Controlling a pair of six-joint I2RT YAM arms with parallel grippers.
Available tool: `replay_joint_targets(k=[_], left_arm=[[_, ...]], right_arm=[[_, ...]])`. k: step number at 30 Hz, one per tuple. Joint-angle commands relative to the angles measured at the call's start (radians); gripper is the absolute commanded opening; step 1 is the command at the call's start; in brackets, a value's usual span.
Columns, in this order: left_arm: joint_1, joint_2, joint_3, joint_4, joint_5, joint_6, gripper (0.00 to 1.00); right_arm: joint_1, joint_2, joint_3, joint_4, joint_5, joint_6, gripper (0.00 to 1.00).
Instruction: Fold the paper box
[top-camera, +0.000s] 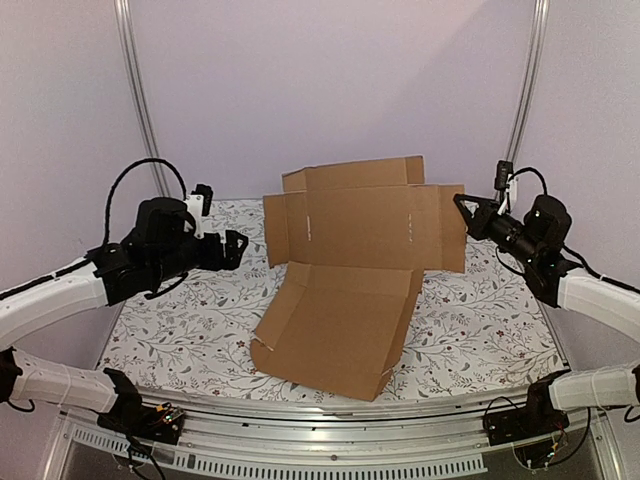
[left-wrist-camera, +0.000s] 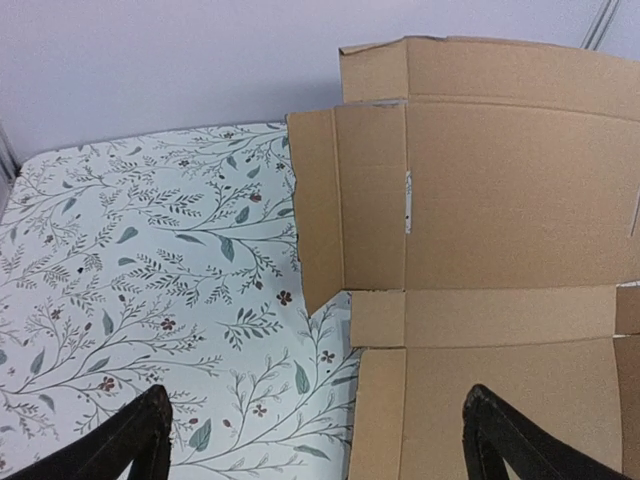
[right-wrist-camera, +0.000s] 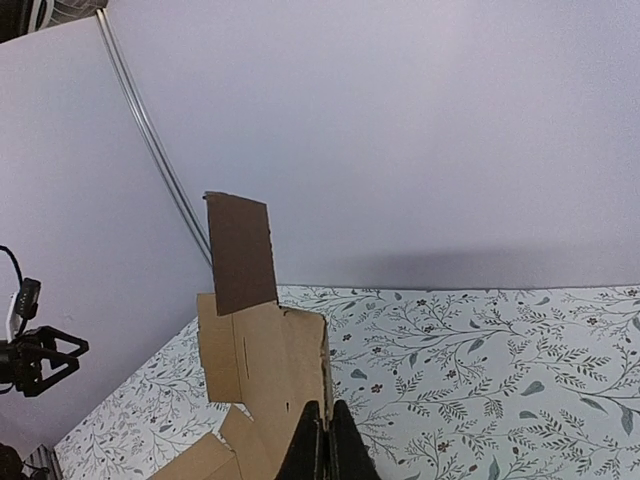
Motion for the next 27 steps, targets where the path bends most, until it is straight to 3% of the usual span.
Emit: replay_joint_targets(k=[1, 6, 17, 21, 27], left_arm=[[0.066, 0.028, -0.074, 0.250, 0.158, -0.008, 1.00], [0.187, 0.075, -0.140, 0.429, 0.364, -0.080, 0.99], [0.342, 0.227, -0.182, 0.784, 0.690, -0.207, 0.92], [0.357, 0.298, -0.164, 0.900, 0.786, -0.255, 0.88], [0.359, 0.397, -0.109, 0.946, 0.847, -0.264, 0.81]], right_arm=[[0.008, -0.060, -0.033, 0.082, -0.061, -0.015, 0.00], [0.010, -0.145, -0.057, 0.071, -0.092, 0.003, 0.00], [0.013, -0.290, -0.081, 0.027, -0.159, 0.038, 0.00], [0.014, -0.327, -0.088, 0.005, -0.174, 0.042, 0.00], [0.014, -0.372, -0.096, -0.002, -0.200, 0.064, 0.00]])
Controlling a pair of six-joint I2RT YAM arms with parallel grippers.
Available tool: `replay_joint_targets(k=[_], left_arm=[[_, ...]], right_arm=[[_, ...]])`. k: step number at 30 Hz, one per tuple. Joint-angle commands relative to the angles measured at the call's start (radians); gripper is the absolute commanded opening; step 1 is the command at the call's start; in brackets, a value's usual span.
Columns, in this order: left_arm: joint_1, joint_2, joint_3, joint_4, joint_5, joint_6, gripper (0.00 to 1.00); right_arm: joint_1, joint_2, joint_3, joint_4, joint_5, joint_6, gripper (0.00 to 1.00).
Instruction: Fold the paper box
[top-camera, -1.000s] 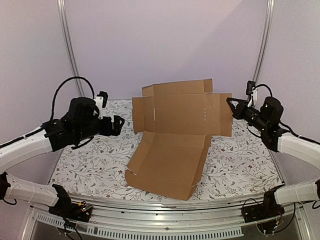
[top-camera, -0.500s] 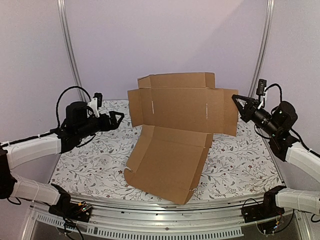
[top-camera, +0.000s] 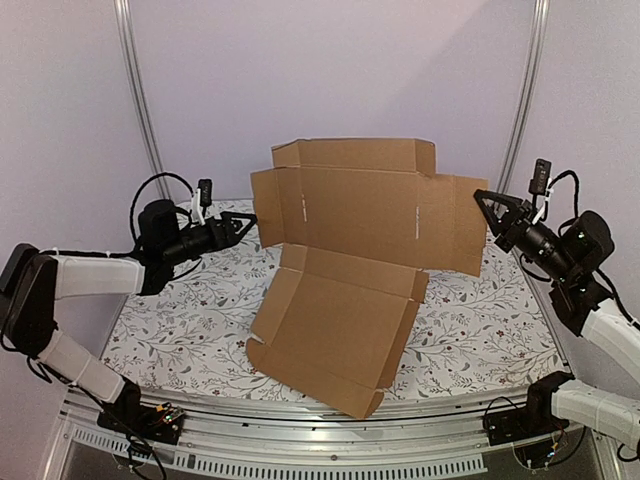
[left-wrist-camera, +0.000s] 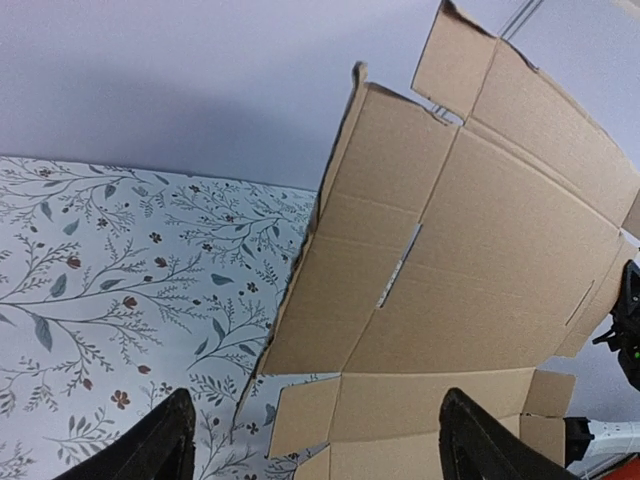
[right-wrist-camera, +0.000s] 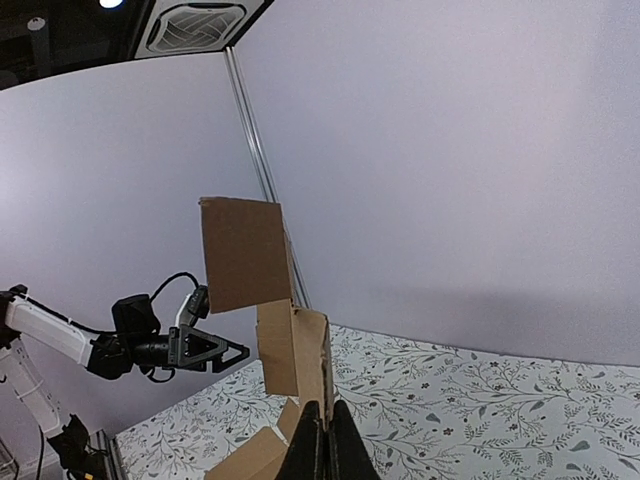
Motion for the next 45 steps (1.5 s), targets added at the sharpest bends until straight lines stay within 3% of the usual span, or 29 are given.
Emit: replay_joint_targets(k=[1, 7, 15, 28, 32, 35, 38, 45], left_arm=[[0.012, 0.061, 0.057, 0.083, 0.080, -0.014, 0.80], [0.016, 0.107, 0.123, 0.064, 0.079, 0.005, 0.75], [0.015, 0.150, 0.192, 0.064, 0.133, 0.005, 0.59], [0.013, 0.112, 0.200, 0.021, 0.189, 0.052, 0.18], [0.010, 0.091, 0.201, -0.021, 0.183, 0.079, 0.00], [0.008, 0.070, 0.196, -0.042, 0.169, 0.094, 0.00], [0.000, 0.036, 0.184, -0.076, 0.143, 0.122, 0.00], [-0.025, -0.052, 0.126, -0.146, 0.078, 0.212, 0.00]], right_arm=[[0.008, -0.045, -0.017, -0.004, -0.035, 0.031, 0.00], [0.008, -0.099, -0.003, -0.036, -0.059, 0.042, 0.00], [0.009, -0.137, 0.004, -0.072, -0.066, 0.053, 0.00], [0.010, -0.153, 0.021, -0.130, -0.046, 0.045, 0.00], [0.010, -0.154, 0.030, -0.163, -0.042, 0.044, 0.00], [0.011, -0.156, 0.040, -0.200, -0.031, 0.033, 0.00], [0.012, -0.159, 0.062, -0.278, -0.005, 0.011, 0.09], [0.012, -0.141, 0.178, -0.588, 0.104, -0.126, 0.47]])
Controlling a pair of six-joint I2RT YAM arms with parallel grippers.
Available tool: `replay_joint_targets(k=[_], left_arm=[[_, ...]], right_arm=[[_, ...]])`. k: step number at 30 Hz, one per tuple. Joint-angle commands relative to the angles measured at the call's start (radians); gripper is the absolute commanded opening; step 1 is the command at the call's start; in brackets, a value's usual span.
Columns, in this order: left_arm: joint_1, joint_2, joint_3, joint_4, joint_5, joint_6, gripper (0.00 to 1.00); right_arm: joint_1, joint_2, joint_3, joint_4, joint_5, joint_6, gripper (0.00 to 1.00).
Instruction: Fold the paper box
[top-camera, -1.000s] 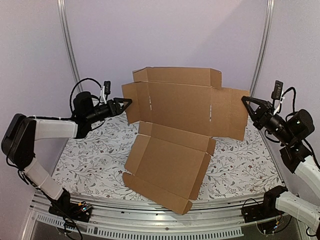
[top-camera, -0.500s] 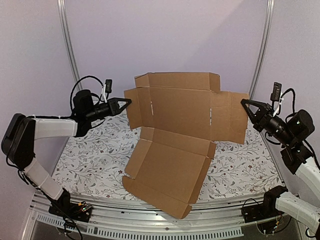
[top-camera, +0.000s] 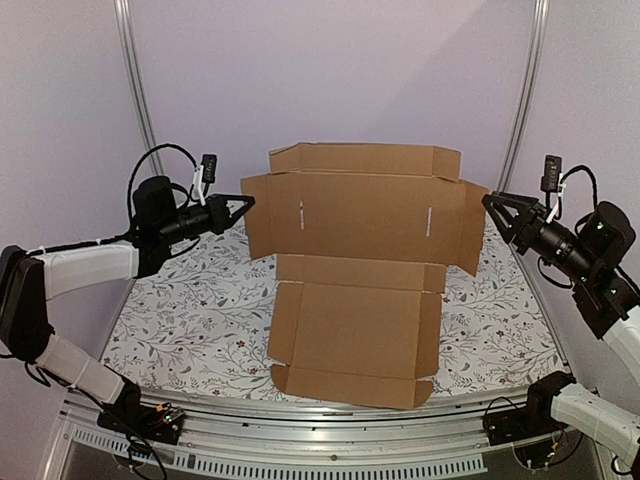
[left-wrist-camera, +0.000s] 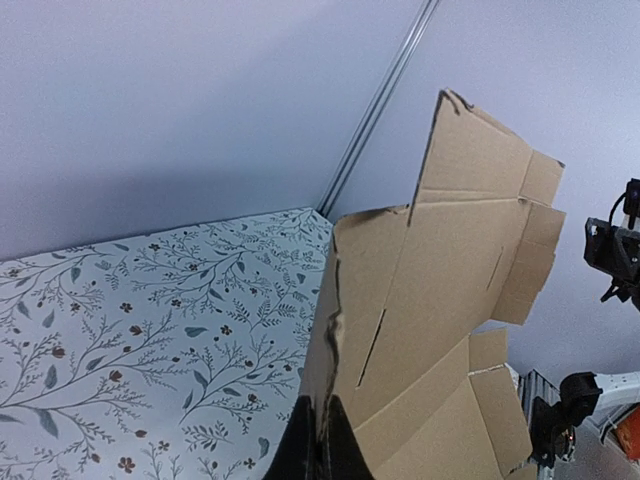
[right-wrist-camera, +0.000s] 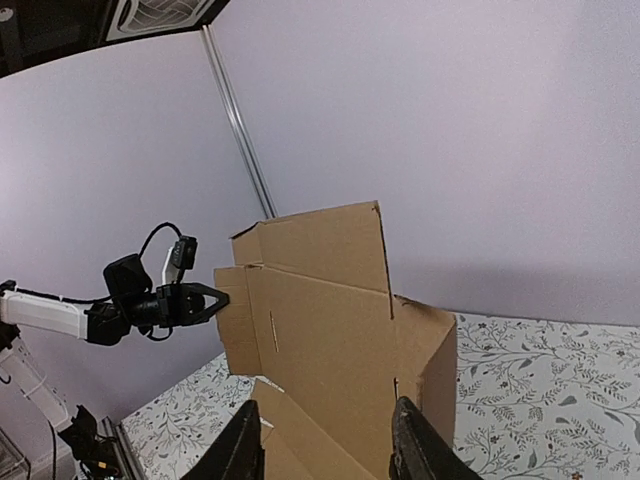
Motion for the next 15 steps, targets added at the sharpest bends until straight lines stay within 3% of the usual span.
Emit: replay_joint_targets(k=[1, 9, 15], left_arm=[[-0.020, -0.062, -0.047, -0.058, -0.054, 0.069, 0.00], [-0.059, -0.107, -0.047, -0.166, -0.112, 0.195, 0.00], [-0.116, -0.111, -0.042, -0.241, -0.198, 0.314, 0.00]], right_arm=[[0.005, 0.006, 0.091, -0.246, 0.095, -0.120, 0.51], [0.017, 0.001, 0.170, -0.313, 0.090, -0.226, 0.62], [0.080, 0.091, 0.227, -0.300, 0.109, -0.316, 0.67]])
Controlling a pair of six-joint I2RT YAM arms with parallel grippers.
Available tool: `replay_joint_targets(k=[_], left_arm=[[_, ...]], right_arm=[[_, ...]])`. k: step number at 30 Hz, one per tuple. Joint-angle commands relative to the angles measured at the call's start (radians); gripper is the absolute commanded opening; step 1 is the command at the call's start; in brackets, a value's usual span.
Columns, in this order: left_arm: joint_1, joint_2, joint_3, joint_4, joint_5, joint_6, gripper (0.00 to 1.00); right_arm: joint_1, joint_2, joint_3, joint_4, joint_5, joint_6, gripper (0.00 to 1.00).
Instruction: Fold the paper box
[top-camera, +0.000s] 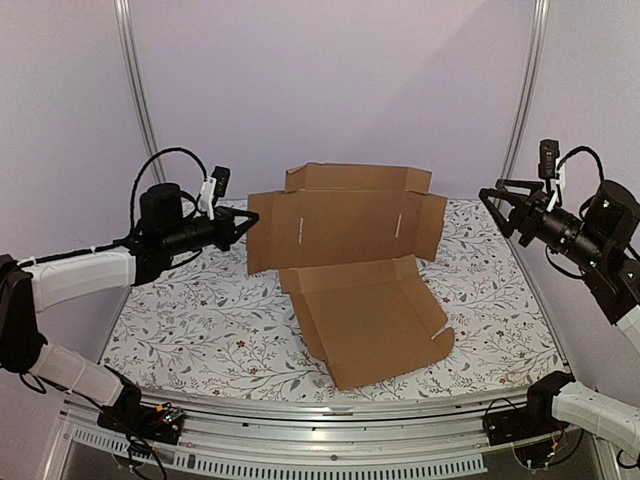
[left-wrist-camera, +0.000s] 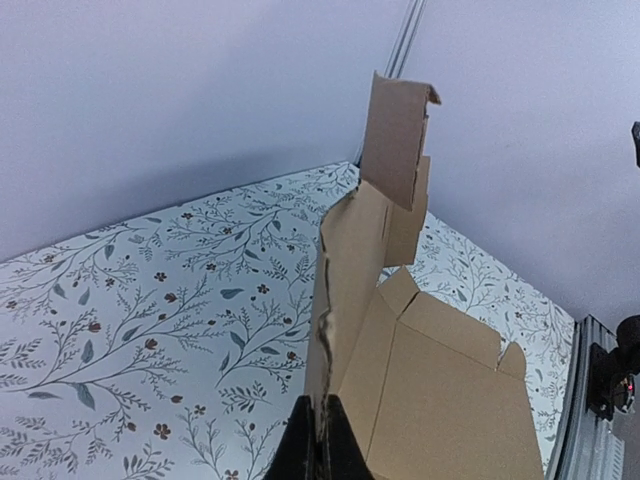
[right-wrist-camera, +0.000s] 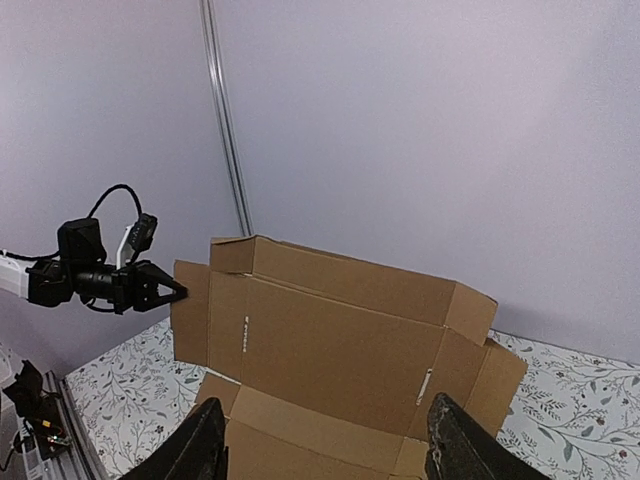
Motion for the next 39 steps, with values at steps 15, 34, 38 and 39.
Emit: replay_joint_targets(k=[15, 34, 38, 39], left_arm=[[-0.214, -0.091, -0.124, -0.035, -0.304, 0.348, 0.00], [-0.300, -0.001, -0.192, 0.052, -0.606, 0.644, 0.00], [-0.328, 0.062, -0.173, 0.071, -0.661, 0.720, 0.00], [-0.334, 0.082, -0.165, 0.077, -0.674, 0.735, 0.00]], right_arm=[[0.171, 0.378, 0.104, 0.094, 0.008, -0.464, 0.71], [0.200, 0.747, 0.305, 0.107, 0.109, -0.778, 0.82], [0.237, 0.791, 0.345, 0.094, 0.175, -0.854, 0.82], [0.248, 0.801, 0.356, 0.083, 0.192, -0.873, 0.82]])
